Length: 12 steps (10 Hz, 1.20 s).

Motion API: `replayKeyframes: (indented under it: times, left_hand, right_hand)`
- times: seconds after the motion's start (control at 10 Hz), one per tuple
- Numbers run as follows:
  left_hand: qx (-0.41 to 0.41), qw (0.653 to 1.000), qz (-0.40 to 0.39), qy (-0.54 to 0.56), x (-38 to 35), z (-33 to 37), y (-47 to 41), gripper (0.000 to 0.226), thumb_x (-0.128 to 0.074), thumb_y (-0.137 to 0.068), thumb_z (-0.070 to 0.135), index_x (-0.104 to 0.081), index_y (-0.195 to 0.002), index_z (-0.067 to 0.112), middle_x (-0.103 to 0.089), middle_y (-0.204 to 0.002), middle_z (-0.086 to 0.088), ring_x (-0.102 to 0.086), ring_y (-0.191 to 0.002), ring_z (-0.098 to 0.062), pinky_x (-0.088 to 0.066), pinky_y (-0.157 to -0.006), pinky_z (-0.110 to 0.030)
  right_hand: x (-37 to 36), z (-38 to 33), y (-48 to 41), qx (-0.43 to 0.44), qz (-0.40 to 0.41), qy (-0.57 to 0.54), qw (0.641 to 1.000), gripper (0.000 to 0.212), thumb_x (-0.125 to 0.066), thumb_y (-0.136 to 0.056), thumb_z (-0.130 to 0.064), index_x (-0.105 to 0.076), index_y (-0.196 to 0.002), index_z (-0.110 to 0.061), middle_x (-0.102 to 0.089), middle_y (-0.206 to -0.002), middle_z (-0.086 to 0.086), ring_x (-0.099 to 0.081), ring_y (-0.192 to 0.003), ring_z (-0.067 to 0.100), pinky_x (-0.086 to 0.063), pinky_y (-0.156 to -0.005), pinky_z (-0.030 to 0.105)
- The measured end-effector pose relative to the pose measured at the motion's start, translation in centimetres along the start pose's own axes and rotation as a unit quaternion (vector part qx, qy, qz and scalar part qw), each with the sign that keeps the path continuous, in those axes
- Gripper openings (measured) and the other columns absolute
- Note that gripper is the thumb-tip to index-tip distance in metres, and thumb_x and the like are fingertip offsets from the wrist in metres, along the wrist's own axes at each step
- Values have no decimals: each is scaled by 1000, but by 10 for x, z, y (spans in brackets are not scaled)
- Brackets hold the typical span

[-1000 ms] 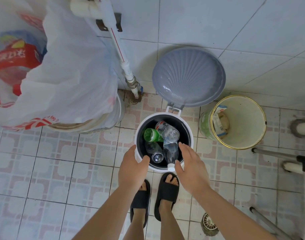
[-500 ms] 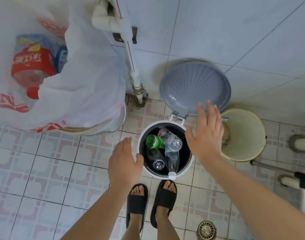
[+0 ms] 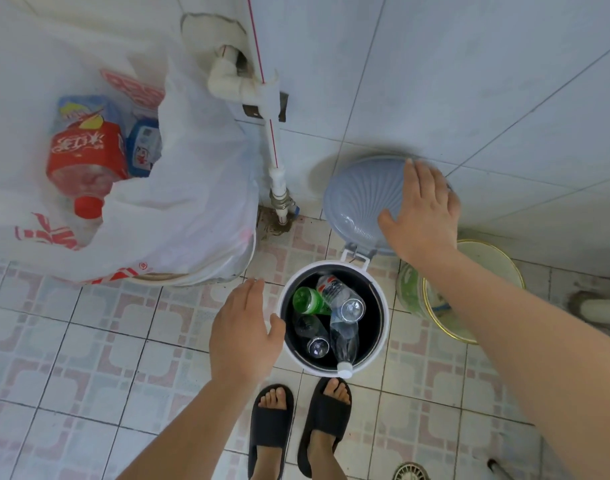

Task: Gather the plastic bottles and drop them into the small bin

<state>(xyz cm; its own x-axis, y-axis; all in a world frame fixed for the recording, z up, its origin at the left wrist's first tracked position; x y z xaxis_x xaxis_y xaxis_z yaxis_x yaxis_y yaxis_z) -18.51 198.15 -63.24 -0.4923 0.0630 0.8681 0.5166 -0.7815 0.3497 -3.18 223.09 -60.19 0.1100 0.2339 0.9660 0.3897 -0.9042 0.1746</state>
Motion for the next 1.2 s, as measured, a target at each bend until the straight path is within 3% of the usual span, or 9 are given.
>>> replayKeyframes:
  times: [0.2, 0.3, 0.4, 0.5, 0.7, 0.8, 0.9, 1.0, 1.2]
  left_hand:
    - [-74, 995, -4, -66, 3, 0, -2, 57, -55, -83, 24, -41, -135, 9, -45, -141, -11, -42, -128, -27, -39, -101, -43]
    - [-80, 994, -3, -73, 3, -4, 1, 57, -57, -82, 23, -42, -135, 9, -46, -141, -10, -42, -129, -27, -38, -102, -43]
    - [-89, 992, -6, -86, 1, -7, 5, 56, -58, -81, 22, -44, -134, 9, -47, -140, -11, -43, -128, -28, -38, -101, -43]
    - [-92, 992, -8, -90, 0, -6, 10, 57, -59, -80, 20, -44, -134, 6, -47, -139, -13, -43, -128, -29, -36, -103, -44]
    - [-90, 993, -12, -74, 0, -3, 26, 58, -61, -79, 19, -44, -133, 5, -46, -140, -14, -41, -129, -30, -33, -106, -44]
    - [-91, 992, -19, -82, 1, -8, 35, 58, -60, -80, 21, -43, -134, 6, -44, -142, -13, -40, -131, -29, -31, -107, -43]
    - [-90, 992, -23, -85, 3, -13, 41, 59, -59, -81, 21, -42, -136, 7, -43, -143, -12, -37, -132, -28, -30, -109, -43]
    - [-91, 992, -18, -90, 8, -15, 46, 59, -59, -81, 21, -42, -136, 7, -44, -142, -12, -38, -132, -28, -30, -108, -44]
    - [-130, 987, -5, -90, 17, -9, 52, 60, -60, -80, 18, -41, -136, 5, -44, -142, -14, -37, -133, -29, -30, -109, -45]
  right_hand:
    - [1, 9, -3, -18, 9, -1, 1000, 84, -56, -81, -32, -10, -148, -12, -13, -157, 8, -8, -143, 26, -13, -112, 47]
    - [-2, 20, -11, -33, -39, -11, 999, 87, -57, -81, -33, -7, -148, -11, -10, -158, 6, -7, -144, 25, -16, -112, 48]
    - [7, 22, -6, -17, -15, -9, 1000, 79, -57, -79, -29, -18, -146, -9, -23, -153, 8, -22, -138, 29, -25, -106, 49]
    - [11, 17, 22, -5, 26, 5, 1000, 76, -55, -78, -26, -22, -144, -11, -28, -151, 8, -26, -136, 30, -27, -103, 48]
    - [-16, -3, 141, -8, 43, 0, 999, 85, -55, -76, -23, -11, -149, -17, -22, -155, 5, -15, -140, 23, -25, -107, 52]
    - [-51, -26, 220, 16, -27, 14, 999, 84, -57, -75, -29, -18, -148, -13, -29, -153, 5, -25, -140, 24, -28, -107, 50]
    - [-88, -40, 293, -1, -149, 31, 988, 81, -65, -65, -30, -41, -139, -7, -45, -144, 7, -44, -130, 27, -28, -103, 48]
    - [-98, -42, 326, -59, -185, 36, 980, 70, -52, -64, -30, -53, -131, -8, -55, -135, 6, -50, -125, 24, -26, -101, 45]
    - [-82, -35, 292, -88, -138, 16, 986, 84, -70, -66, -27, -37, -141, -5, -43, -145, 10, -38, -135, 30, -32, -107, 51]
Point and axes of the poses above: each hand's wrist, its own y-axis away from the middle knuckle, its own x-axis out of the back of the hand, z = x × y, the point moved 7 cm from there along -y, towards the middle knuckle
